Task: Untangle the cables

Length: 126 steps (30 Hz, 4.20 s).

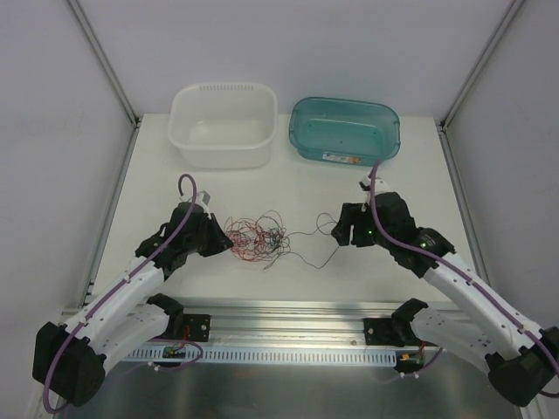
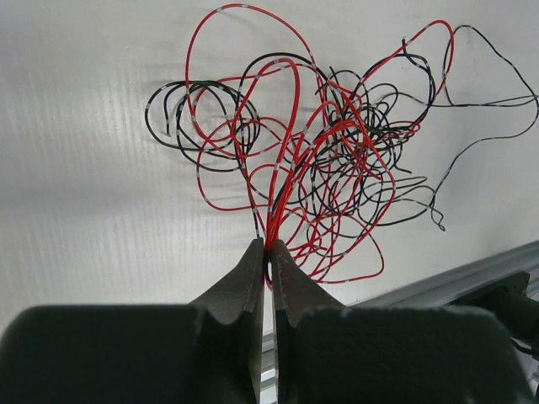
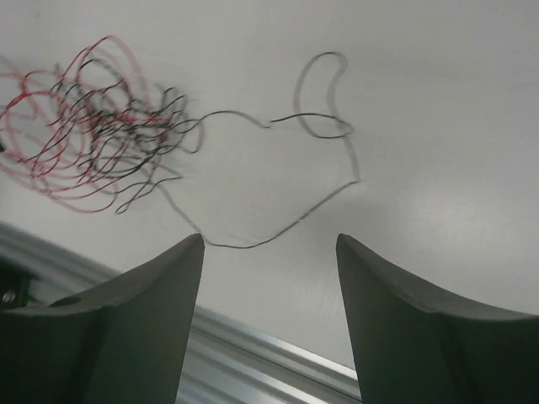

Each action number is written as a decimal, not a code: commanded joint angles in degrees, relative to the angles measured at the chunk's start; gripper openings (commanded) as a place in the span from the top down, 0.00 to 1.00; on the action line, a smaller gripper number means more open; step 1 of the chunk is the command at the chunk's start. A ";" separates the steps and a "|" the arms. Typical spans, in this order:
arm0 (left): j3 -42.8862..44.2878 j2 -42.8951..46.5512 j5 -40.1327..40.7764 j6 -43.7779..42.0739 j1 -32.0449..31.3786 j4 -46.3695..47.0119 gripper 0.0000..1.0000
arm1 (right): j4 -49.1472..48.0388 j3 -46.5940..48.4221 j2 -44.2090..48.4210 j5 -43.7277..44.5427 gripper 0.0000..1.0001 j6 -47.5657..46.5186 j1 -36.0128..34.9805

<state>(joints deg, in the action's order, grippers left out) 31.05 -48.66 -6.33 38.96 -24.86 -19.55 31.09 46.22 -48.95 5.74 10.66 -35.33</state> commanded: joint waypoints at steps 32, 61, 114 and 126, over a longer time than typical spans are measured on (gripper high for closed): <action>-6.17 1.37 18.28 5.51 2.44 -1.28 1.00 | 4.93 9.05 -3.72 -14.88 0.99 -16.45 -2.23; 1.12 3.75 19.95 -1.08 5.79 -8.57 1.00 | 15.49 6.87 -3.24 14.58 0.59 -7.66 14.41; 2.35 3.84 13.09 -5.47 5.79 -9.72 1.00 | -8.22 23.49 -49.85 -7.85 0.45 -16.24 -10.29; 2.17 4.02 13.27 -3.80 5.79 -9.80 1.00 | -27.66 10.83 -47.03 -3.10 0.60 8.85 -8.88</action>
<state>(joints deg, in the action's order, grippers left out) 33.50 -45.56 6.09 33.89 -19.75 -29.06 10.59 58.39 -96.92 1.10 11.11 -44.16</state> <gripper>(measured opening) 0.018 0.430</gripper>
